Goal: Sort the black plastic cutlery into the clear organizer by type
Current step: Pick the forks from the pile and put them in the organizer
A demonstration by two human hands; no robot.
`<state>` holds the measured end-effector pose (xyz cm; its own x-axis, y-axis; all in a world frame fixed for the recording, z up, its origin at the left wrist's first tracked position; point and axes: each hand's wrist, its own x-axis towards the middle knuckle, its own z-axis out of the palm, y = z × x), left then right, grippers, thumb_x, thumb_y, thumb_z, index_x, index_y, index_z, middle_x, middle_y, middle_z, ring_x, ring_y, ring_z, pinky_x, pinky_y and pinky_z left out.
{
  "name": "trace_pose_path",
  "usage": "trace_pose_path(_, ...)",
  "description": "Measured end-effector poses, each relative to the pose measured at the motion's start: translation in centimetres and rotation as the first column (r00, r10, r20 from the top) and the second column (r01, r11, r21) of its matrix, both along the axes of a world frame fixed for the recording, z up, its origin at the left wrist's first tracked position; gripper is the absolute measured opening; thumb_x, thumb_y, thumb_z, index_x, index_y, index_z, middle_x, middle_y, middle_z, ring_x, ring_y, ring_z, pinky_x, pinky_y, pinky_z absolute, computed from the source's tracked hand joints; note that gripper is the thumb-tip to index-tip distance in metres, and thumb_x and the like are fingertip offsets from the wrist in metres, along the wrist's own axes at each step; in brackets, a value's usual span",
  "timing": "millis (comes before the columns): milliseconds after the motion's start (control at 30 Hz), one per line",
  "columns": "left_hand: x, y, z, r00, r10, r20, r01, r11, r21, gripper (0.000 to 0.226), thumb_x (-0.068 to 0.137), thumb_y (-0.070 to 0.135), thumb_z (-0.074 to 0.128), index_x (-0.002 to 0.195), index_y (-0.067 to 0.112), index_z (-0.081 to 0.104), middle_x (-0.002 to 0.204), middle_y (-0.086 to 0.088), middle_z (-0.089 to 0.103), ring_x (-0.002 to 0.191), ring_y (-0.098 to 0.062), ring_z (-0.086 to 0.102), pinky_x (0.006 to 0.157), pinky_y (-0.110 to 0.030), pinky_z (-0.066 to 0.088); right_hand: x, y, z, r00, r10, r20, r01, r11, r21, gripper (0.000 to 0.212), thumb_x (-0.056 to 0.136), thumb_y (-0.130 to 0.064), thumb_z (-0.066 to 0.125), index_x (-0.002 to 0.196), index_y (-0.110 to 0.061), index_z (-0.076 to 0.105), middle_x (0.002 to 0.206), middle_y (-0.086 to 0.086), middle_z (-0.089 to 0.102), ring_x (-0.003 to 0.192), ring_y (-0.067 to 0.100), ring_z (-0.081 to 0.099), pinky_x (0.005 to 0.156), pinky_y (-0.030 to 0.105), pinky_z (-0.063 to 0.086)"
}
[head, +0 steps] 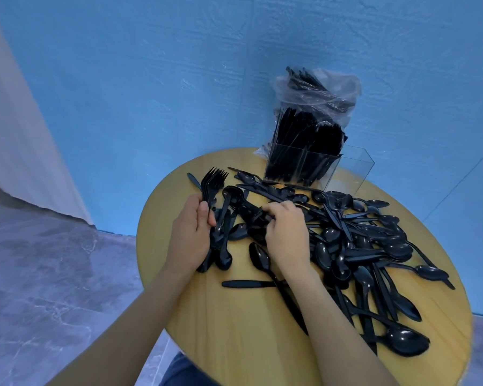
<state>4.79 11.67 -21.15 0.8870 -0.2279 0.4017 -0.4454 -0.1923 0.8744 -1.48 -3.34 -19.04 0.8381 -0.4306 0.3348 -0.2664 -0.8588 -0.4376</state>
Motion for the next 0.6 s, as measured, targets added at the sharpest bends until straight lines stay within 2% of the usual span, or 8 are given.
trace_pose_path(67,0.0,0.0,-0.1,1.0,-0.001,-0.005,0.001,1.0,-0.002,0.026,0.102,0.021,0.03,0.097,0.007,0.051,0.069,0.004,0.051,0.052,-0.003,0.043,0.054,-0.016,0.036,-0.1,0.0,0.0,0.998,-0.002,0.058,0.0,0.999,0.037,0.035,0.094,-0.004,0.044,0.123,-0.015,0.059,0.119,0.002,0.053,0.111,0.017,0.042,0.089,0.023,0.039)
trace_pose_path(133,0.1,-0.1,-0.1,1.0,-0.004,-0.002,0.004,1.0,-0.01,0.026,0.102,0.021,0.03,0.095,0.008,0.051,0.068,0.005,0.051,0.051,-0.002,0.043,0.053,-0.016,0.035,-0.2,0.6,-0.1,0.993,0.084,0.087,-0.086,0.996,0.024,0.032,0.096,-0.011,0.046,0.124,-0.018,0.06,0.116,0.001,0.051,0.108,0.016,0.039,0.088,0.019,0.033)
trace_pose_path(200,0.1,-0.1,0.0,1.0,-0.003,0.006,0.003,1.0,-0.004,0.025,0.102,0.021,0.03,0.094,0.009,0.051,0.067,0.005,0.051,0.051,-0.001,0.044,0.053,-0.015,0.034,-0.2,0.9,-0.5,0.991,0.13,0.03,-0.129,0.991,-0.037,0.032,0.097,-0.024,0.048,0.126,-0.023,0.059,0.116,0.0,0.046,0.106,0.017,0.036,0.09,0.023,0.031)
trace_pose_path(267,0.0,-0.1,0.0,1.0,-0.002,0.003,0.002,1.0,0.006,0.024,0.103,0.02,0.03,0.094,0.009,0.051,0.068,0.005,0.051,0.051,0.001,0.045,0.053,-0.013,0.035,-0.2,0.6,-0.8,0.995,0.091,-0.043,-0.095,0.992,-0.084,0.032,0.097,-0.032,0.047,0.124,-0.023,0.061,0.115,0.0,0.043,0.105,0.018,0.034,0.092,0.026,0.032)
trace_pose_path(433,0.1,-0.1,-0.1,1.0,-0.002,-0.01,0.002,1.0,0.017,0.025,0.103,0.021,0.03,0.096,0.01,0.051,0.07,0.004,0.051,0.053,0.002,0.046,0.054,-0.013,0.035,-0.4,-0.6,-0.5,1.0,-0.027,0.003,0.027,0.998,-0.05,0.028,0.097,-0.026,0.047,0.113,-0.012,0.065,0.113,0.003,0.043,0.106,0.017,0.034,0.092,0.022,0.029)
trace_pose_path(533,0.1,-0.1,-0.1,1.0,-0.005,-0.012,0.005,1.0,0.023,0.023,0.103,0.021,0.03,0.099,0.013,0.051,0.071,0.004,0.052,0.055,0.003,0.048,0.055,-0.014,0.035,0.0,-0.4,0.0,0.999,0.047,-0.01,-0.048,0.997,-0.065,0.027,0.098,-0.029,0.047,0.11,-0.012,0.066,0.112,0.003,0.049,0.108,0.018,0.037,0.091,0.024,0.035)
trace_pose_path(600,0.1,-0.1,-0.1,1.0,-0.003,0.001,0.003,1.0,0.024,0.023,0.103,0.021,0.03,0.099,0.014,0.051,0.07,0.004,0.052,0.054,0.003,0.047,0.055,-0.013,0.035,0.7,-0.2,0.5,0.993,0.086,-0.08,-0.096,0.987,-0.132,0.031,0.097,-0.034,0.047,0.111,-0.013,0.064,0.113,0.004,0.055,0.108,0.02,0.043,0.091,0.028,0.039)
